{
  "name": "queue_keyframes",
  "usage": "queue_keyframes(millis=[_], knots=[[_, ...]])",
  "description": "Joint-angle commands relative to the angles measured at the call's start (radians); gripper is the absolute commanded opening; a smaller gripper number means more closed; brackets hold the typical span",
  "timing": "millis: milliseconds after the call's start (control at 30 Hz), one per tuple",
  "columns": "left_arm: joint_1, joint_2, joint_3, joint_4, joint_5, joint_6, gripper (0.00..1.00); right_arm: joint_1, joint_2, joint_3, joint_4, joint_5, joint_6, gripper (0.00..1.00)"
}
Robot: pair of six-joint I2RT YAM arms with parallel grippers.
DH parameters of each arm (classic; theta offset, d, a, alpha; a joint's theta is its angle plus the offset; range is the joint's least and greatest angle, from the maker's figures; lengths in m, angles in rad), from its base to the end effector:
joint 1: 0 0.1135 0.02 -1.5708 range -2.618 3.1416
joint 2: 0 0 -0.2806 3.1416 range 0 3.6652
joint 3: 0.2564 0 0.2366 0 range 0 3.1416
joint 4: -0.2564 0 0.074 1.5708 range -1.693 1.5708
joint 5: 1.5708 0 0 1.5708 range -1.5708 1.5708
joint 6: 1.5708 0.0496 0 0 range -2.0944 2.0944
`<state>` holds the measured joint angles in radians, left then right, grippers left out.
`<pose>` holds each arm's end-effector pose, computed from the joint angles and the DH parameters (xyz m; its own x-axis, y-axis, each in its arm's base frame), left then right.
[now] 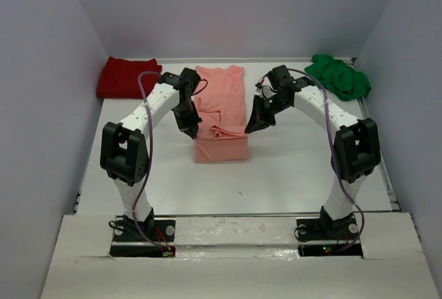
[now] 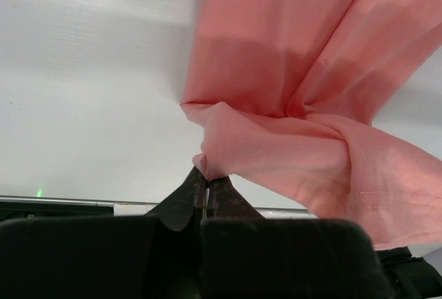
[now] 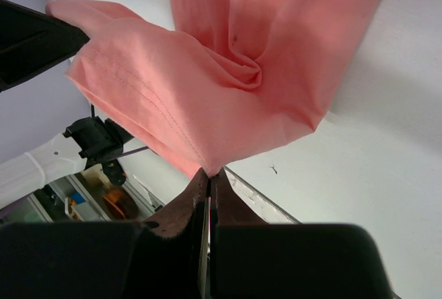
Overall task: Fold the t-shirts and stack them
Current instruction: Fold the folded rectangular tshirt in 1/3 of the way
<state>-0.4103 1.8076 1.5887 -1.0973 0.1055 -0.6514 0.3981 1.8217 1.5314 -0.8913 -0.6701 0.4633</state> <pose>0.3219 -0.1457 0.2758 -0.9610 -0.2395 -0.1385 -0.2033 0.9508 -0.2338 0.3282 0.1714 0.2729 -0.9958 -0.0388 -0.0826 -0.0850 0.7249 0.6836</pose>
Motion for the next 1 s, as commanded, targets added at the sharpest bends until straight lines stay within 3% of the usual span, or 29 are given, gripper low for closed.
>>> queue_keyframes(millis=[0,500,967], knots=[[0.01,0.022,0.065,-0.039,-0.003,0.038,0.0,-0.021,0.022,0.079,-0.049,-0.013,-0.04,0.0],[0.047,0.162,0.234,-0.039,0.034,0.081,0.0,-0.048,0.157,0.24,-0.081,-0.028,-0.066,0.0],[0.087,0.231,0.292,-0.039,0.028,0.085,0.0,-0.076,0.232,0.312,-0.095,-0.037,-0.092,0.0]])
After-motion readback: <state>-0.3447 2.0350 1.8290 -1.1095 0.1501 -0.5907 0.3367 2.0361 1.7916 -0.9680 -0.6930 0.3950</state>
